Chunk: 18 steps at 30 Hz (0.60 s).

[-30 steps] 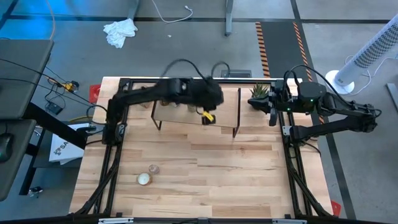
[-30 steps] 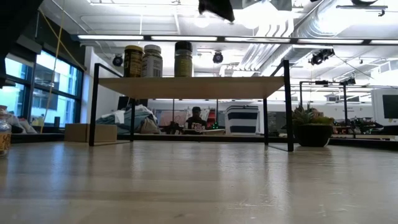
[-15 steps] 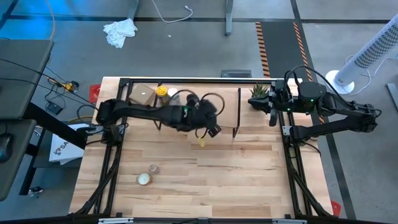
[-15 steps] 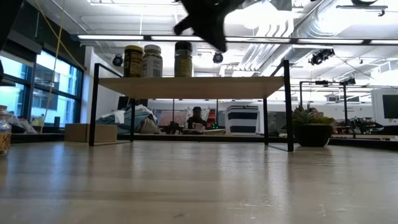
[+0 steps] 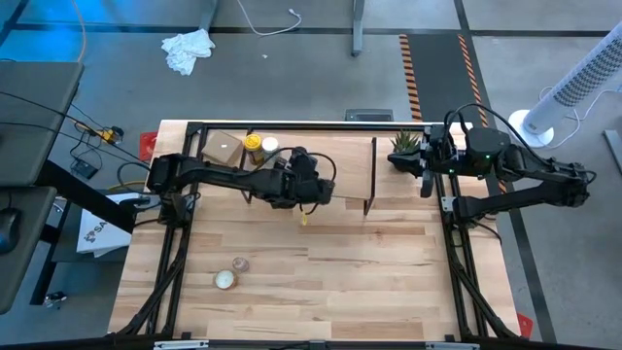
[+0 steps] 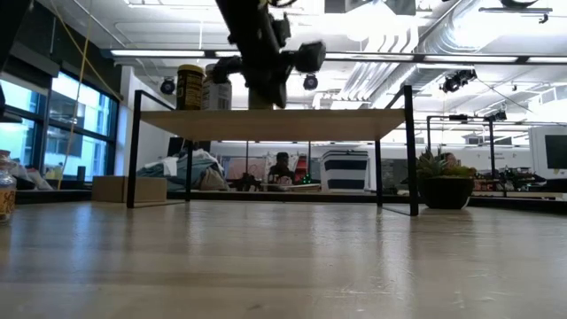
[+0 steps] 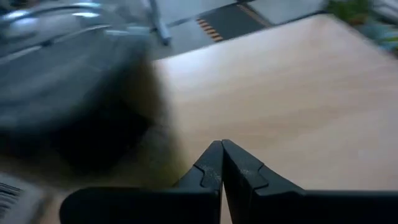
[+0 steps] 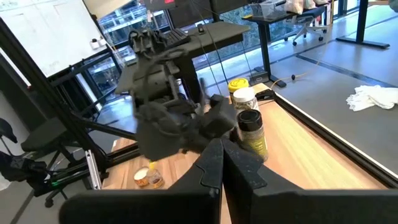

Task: Shelf spices
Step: Put the black seasoning bottle on the shelf, then put the brown seasoning bottle on the shelf

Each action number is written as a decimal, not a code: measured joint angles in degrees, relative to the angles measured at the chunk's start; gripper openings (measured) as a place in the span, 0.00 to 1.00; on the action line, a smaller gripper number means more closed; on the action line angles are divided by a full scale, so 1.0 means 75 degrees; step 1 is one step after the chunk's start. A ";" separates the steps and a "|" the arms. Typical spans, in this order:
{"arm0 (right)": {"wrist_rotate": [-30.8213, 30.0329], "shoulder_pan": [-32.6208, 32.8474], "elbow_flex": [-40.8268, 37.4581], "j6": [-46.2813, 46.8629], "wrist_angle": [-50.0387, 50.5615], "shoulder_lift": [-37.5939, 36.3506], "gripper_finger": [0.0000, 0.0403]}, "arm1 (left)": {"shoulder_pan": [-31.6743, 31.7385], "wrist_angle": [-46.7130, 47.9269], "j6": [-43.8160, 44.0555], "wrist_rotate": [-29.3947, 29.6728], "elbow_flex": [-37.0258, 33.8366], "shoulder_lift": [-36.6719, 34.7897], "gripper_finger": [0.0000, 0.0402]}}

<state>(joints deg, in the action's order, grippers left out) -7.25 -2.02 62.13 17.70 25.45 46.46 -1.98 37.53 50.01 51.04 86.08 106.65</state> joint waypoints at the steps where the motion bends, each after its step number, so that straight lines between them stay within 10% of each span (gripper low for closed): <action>1: 0.0001 0.0000 0.0000 0.0002 0.0003 0.0000 0.00 | 0.0069 0.0102 0.0073 0.0066 -0.0029 0.0003 0.00; 14: 0.0169 0.0000 0.0000 -0.0124 0.0003 0.0000 0.00 | 0.0161 0.0890 -0.0109 0.0128 -0.0508 -0.1009 0.00; 18: 0.0168 0.0000 0.0000 -0.0215 0.0009 0.0000 0.00 | -0.0268 0.0707 -0.1073 -0.0961 -0.0508 -0.1720 0.00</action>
<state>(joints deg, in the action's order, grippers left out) -5.98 -2.02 62.13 16.09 25.52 46.46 -3.99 42.84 41.96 43.83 82.27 93.75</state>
